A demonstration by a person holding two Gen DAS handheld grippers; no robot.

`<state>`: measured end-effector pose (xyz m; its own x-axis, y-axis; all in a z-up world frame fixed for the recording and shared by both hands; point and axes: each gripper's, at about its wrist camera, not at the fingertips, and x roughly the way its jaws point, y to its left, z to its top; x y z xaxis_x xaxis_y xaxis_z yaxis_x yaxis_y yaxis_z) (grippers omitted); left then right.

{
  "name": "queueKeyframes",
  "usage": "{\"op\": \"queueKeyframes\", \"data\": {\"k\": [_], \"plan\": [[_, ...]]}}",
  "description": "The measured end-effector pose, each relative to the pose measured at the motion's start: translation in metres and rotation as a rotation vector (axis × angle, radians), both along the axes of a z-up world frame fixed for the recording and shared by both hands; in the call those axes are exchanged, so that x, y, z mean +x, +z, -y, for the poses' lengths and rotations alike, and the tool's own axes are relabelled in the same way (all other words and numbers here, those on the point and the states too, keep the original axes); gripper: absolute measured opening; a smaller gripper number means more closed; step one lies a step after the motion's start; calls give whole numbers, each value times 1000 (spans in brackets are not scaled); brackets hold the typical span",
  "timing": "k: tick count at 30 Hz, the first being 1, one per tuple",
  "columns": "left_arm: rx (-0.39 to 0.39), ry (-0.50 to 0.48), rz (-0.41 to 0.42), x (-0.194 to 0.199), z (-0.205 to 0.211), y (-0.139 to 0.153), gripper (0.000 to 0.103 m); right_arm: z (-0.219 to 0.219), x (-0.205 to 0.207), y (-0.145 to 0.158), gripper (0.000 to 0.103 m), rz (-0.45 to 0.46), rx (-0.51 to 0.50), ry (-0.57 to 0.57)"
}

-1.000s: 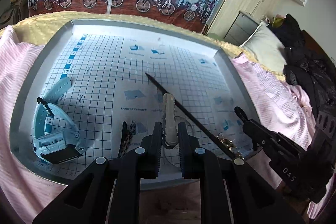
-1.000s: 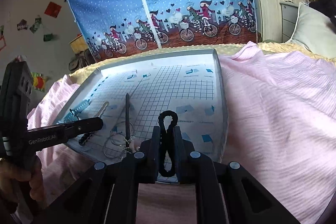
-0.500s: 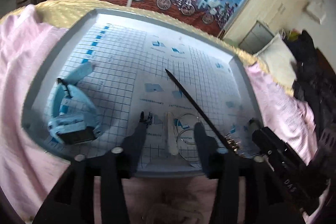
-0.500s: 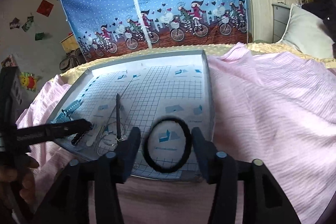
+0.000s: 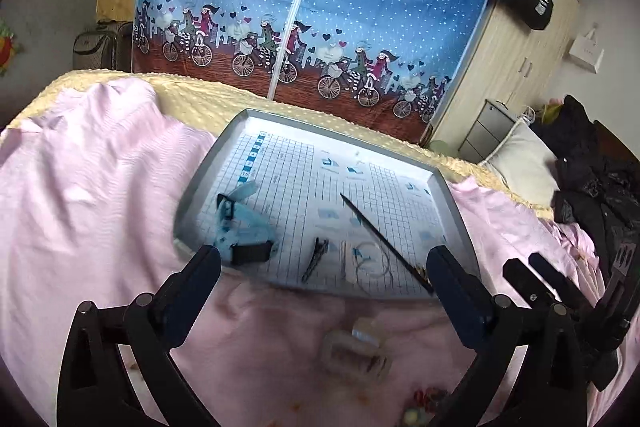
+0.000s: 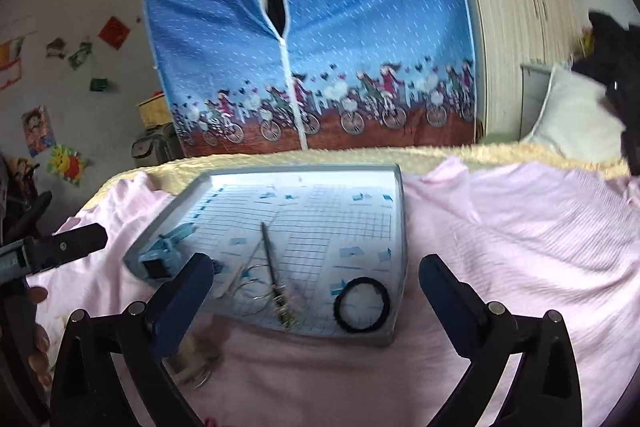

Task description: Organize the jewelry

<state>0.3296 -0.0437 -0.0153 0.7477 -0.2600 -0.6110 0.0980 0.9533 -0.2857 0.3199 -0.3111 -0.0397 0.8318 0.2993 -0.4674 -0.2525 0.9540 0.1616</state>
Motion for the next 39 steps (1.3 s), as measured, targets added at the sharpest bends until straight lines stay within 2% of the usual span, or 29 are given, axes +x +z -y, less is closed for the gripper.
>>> {"op": "queueKeyframes", "data": {"k": [3, 8, 14, 18, 23, 28, 30, 34, 39], "plan": [[28, -5, -4, -17, -2, 5, 101, -5, -23, 12, 103, 47, -8, 19], [85, -2, 6, -55, -8, 9, 101, -23, -58, 26, 103, 123, -106, 27], [84, -1, 12, -100, -20, 2, 101, -37, -92, 25, 103, 119, -181, 43], [83, -9, 58, -123, -30, 1, 101, -38, -108, 25, 103, 93, -146, 42], [117, -64, 43, -133, -32, -10, 101, -28, -114, 17, 103, -69, -23, 15], [147, -112, 9, -134, -32, -30, 101, -13, -107, -15, 103, -343, 120, -50], [146, -120, -14, -131, -32, -39, 101, -9, -102, -28, 103, -422, 146, -62], [123, -127, -51, -125, -36, -55, 101, -12, -95, -45, 103, -505, 141, -46], [84, -171, -107, -117, -38, -70, 101, -33, -89, -55, 103, -532, 35, -7]]}}
